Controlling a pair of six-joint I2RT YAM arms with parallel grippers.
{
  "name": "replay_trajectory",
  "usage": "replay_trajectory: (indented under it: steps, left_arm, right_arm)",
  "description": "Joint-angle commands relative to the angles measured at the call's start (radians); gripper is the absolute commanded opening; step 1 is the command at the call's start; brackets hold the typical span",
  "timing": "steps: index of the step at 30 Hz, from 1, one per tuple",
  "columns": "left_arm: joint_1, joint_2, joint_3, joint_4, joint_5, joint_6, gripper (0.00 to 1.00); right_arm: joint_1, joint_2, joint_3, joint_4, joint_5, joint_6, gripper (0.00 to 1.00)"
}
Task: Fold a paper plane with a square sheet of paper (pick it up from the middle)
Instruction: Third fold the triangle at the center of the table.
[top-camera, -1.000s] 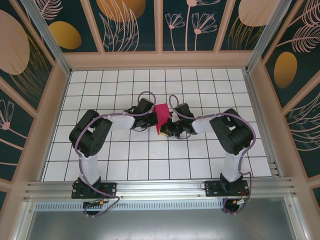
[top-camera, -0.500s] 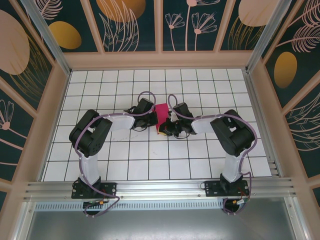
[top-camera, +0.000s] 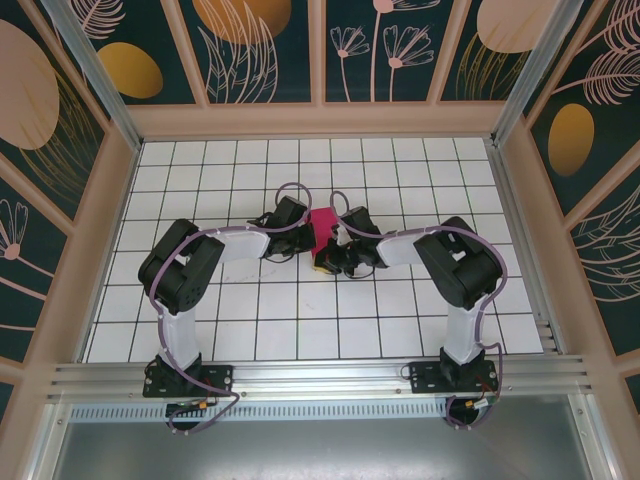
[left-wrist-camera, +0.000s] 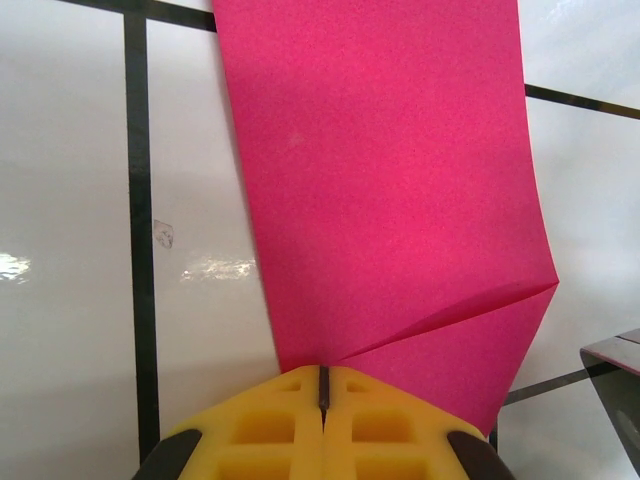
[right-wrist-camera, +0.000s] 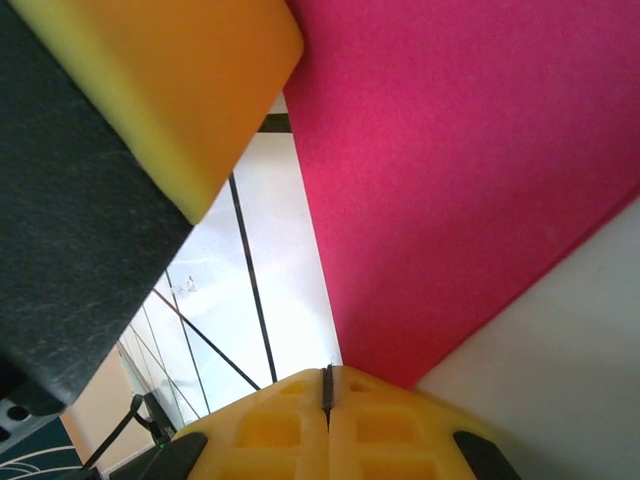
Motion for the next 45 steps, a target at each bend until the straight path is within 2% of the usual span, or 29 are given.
replay_trajectory:
  steps: [1,6,9,15,22,32,34,39,45]
  left_arm:
    - [0.015,0.046,-0.028,-0.099,-0.088,0.008,0.00]
    - [0.014,0.043,-0.022,-0.104,-0.094,0.011,0.00]
    - [0.015,0.045,-0.023,-0.102,-0.091,0.012,0.00]
    - [0.015,0.044,-0.017,-0.104,-0.087,0.014,0.00]
    - [0.015,0.044,-0.010,-0.107,-0.087,0.018,0.00]
    - [0.015,0.008,0.030,-0.092,-0.053,0.044,0.00]
    - [0.013,-0.034,0.024,-0.061,-0.026,0.035,0.02]
    - [0.014,-0.161,-0.074,0.077,0.070,-0.047,0.16]
    - [-0.007,-0.247,-0.270,0.296,0.192,-0.187,0.14]
  right_arm:
    - [0.006,0.007,0.034,-0.067,0.016,-0.028,0.00]
    - [-0.026,-0.092,0.009,-0.006,0.011,-0.025,0.00]
    - [-0.070,-0.124,0.013,-0.039,0.041,-0.051,0.00]
    - [-0.128,-0.063,0.054,-0.090,0.041,-0.091,0.00]
    - [-0.124,0.008,0.100,-0.092,0.041,-0.103,0.00]
    - [-0.118,0.055,0.074,-0.116,0.080,-0.059,0.00]
    - [-0.115,0.053,0.066,-0.114,0.086,-0.045,0.00]
    - [-0.108,0.046,0.065,-0.121,0.106,-0.018,0.00]
    - [-0.108,0.049,0.059,-0.115,0.114,0.015,0.00]
